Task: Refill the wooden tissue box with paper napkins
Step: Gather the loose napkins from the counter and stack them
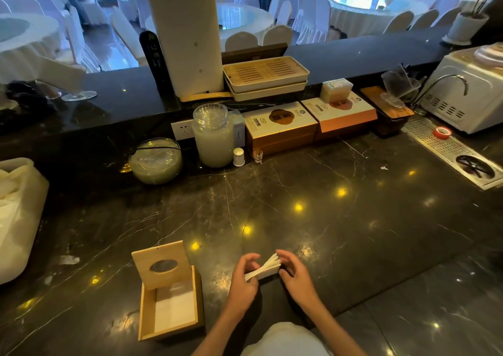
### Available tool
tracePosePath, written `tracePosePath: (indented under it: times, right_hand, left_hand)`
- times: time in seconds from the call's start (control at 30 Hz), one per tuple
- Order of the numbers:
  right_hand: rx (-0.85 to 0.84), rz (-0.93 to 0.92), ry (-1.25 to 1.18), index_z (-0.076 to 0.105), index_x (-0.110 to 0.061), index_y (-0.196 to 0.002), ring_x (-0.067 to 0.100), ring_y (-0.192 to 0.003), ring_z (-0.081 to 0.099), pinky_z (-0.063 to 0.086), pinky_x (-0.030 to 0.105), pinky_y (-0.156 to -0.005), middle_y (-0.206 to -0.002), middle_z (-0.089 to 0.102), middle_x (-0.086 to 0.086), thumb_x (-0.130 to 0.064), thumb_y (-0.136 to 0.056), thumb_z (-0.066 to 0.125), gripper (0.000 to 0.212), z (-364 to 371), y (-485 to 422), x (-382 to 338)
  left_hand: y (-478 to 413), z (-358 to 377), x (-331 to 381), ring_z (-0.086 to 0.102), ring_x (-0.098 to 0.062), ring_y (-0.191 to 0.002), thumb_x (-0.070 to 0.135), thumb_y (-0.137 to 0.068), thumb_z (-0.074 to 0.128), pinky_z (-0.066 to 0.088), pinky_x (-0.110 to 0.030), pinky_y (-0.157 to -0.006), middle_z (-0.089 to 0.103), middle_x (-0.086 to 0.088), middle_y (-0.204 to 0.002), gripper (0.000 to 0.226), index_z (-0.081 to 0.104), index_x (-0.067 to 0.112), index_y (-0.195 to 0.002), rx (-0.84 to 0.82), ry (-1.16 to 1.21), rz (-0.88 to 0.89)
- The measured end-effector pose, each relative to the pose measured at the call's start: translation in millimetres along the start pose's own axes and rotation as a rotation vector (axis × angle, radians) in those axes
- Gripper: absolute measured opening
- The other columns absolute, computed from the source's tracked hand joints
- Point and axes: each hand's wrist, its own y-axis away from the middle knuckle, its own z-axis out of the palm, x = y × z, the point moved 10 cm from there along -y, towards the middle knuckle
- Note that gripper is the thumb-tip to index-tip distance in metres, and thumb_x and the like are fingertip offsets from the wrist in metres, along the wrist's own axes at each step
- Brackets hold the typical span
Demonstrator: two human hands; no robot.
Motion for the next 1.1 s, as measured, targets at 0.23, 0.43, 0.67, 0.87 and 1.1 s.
tracePosePath:
  times: [0.23,0.43,0.67,0.87,1.1]
  right_hand:
    - [0.003,-0.068,0.031,0.053,-0.028,-0.125,0.005,-0.128,0.047,0.037,0.029,-0.112,-0.136,0.047,-0.001,0.018,-0.082,0.056,0.063,11.9,2.1,-3.2]
    - [-0.080,-0.039,0.068,0.048,-0.031,-0.135,-0.004,-0.130,0.044,0.037,0.009,-0.101,-0.136,0.052,-0.011,0.011,-0.087,0.056,0.064,20.3,6.8,0.4]
    - [-0.053,-0.013,0.091,0.044,-0.030,-0.139,0.005,-0.116,0.053,0.044,0.020,-0.102,-0.121,0.056,-0.002,0.008,-0.089,0.054,0.064,23.8,10.9,3.7]
    - [-0.011,0.026,0.044,0.043,-0.028,-0.137,0.001,-0.107,0.055,0.046,0.008,-0.085,-0.116,0.055,-0.002,0.002,-0.093,0.053,0.054,22.2,20.1,0.6]
    - [-0.160,0.329,-0.106,0.060,-0.021,-0.124,0.019,-0.110,0.063,0.058,0.037,-0.090,-0.120,0.066,0.004,-0.008,-0.094,0.057,0.033,11.5,34.1,3.6]
  left_hand:
    - [5.0,5.7,3.5,0.061,-0.017,-0.088,-0.018,-0.080,0.053,0.056,-0.030,-0.078,0.061,-0.007,-0.094,0.057,0.061,0.028,-0.112,-0.028,-0.033,0.012]
    - [14.3,0.9,-3.5,0.061,-0.009,-0.108,-0.015,-0.082,0.055,0.053,-0.027,-0.096,0.063,0.000,-0.110,0.055,0.058,0.026,-0.119,-0.029,-0.031,-0.015]
    - [14.7,10.2,-2.3,0.061,-0.004,-0.108,-0.014,-0.085,0.053,0.052,-0.028,-0.098,0.066,0.004,-0.111,0.052,0.057,0.027,-0.117,-0.060,-0.030,-0.049]
    - [14.5,3.6,-4.6,0.064,-0.013,-0.105,-0.007,-0.088,0.058,0.054,-0.028,-0.093,0.066,-0.001,-0.107,0.042,0.056,0.024,-0.116,-0.039,0.019,-0.067]
    - [31.2,-6.8,-19.9,0.061,-0.022,-0.110,0.023,-0.095,0.060,0.062,-0.035,-0.081,0.060,-0.005,-0.119,0.025,0.055,0.020,-0.120,-0.148,0.239,-0.335]
